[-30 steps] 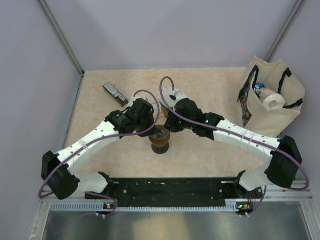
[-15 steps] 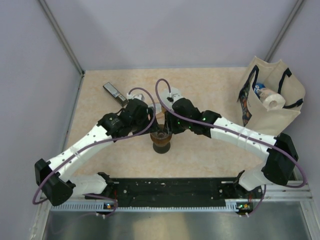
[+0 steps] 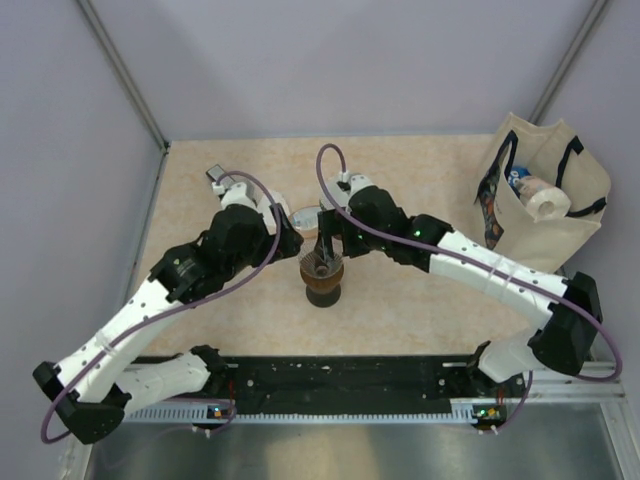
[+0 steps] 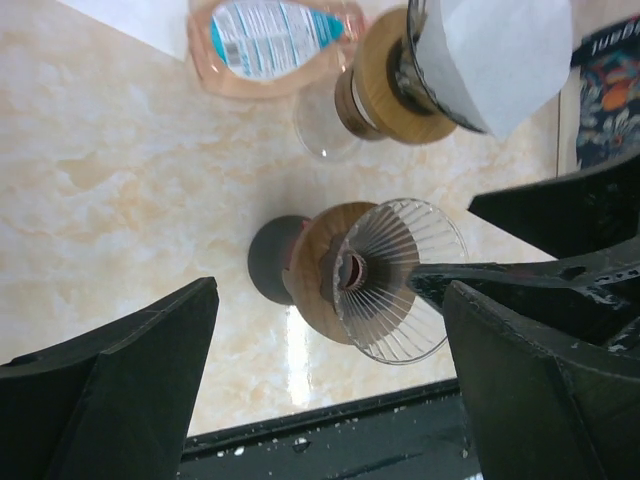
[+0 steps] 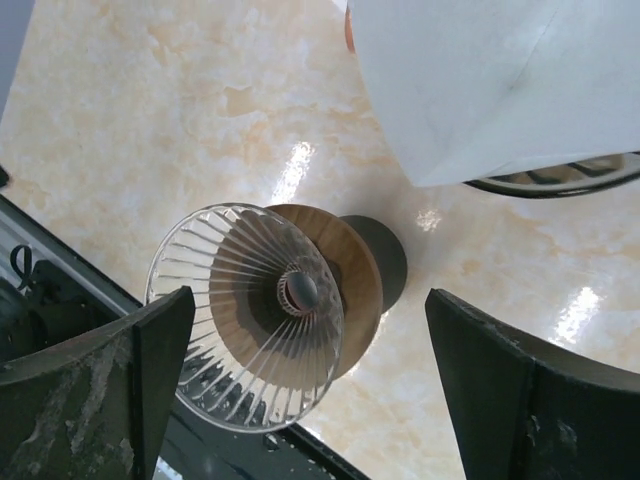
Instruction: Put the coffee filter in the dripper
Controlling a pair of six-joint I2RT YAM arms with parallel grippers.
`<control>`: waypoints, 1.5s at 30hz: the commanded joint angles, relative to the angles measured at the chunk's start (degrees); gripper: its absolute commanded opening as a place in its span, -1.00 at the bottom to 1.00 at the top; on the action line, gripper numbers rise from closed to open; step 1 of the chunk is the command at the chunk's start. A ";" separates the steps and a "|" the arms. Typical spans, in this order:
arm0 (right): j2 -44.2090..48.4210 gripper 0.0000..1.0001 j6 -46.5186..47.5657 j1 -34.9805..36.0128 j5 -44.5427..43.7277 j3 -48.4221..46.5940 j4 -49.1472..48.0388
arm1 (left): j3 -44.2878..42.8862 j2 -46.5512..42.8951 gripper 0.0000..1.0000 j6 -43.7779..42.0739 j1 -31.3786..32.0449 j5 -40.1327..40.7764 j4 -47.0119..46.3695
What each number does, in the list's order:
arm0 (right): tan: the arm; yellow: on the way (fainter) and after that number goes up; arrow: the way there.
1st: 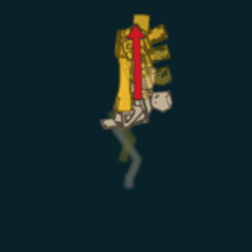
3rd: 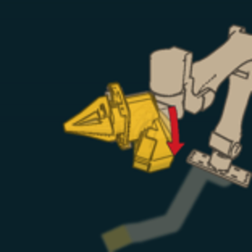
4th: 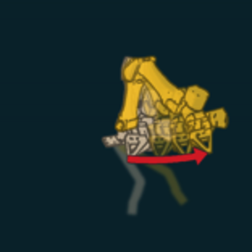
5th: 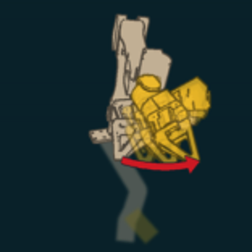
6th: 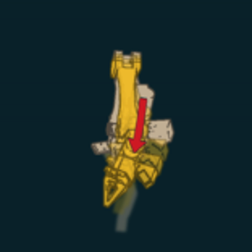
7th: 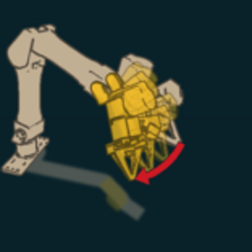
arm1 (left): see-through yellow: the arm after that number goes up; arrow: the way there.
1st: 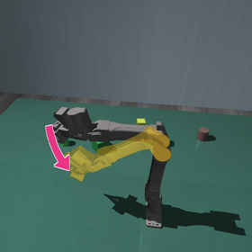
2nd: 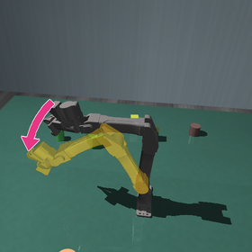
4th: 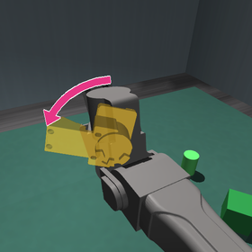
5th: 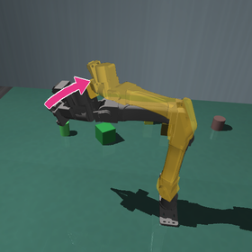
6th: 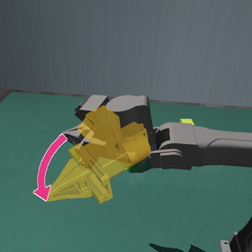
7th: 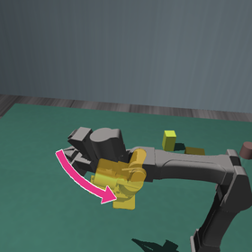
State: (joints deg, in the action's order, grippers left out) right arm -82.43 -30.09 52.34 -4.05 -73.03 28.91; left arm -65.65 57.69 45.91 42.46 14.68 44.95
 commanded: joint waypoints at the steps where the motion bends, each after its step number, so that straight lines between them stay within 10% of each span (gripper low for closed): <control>1: 6.57 0.98 1.79 0.22 -6.56 -1.94 -0.69 | -2.73 -5.12 0.98 -1.09 -0.88 11.41 1.46; 16: 28.98 0.98 0.91 -7.86 -18.96 14.39 -1.83 | -0.27 10.31 0.98 -6.71 -25.22 -0.09 -9.87; 30: 36.47 0.98 -0.94 -9.88 -28.82 23.55 1.50 | -20.73 48.46 0.97 -9.17 -27.43 0.26 -8.65; 45: 35.59 0.98 -0.76 -10.77 -26.88 25.92 0.54 | -32.52 64.55 0.79 -8.56 -29.19 -1.23 -6.72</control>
State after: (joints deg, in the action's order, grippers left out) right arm -46.89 -30.59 42.41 -31.59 -47.40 30.96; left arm -94.00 119.52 37.54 13.37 14.22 37.80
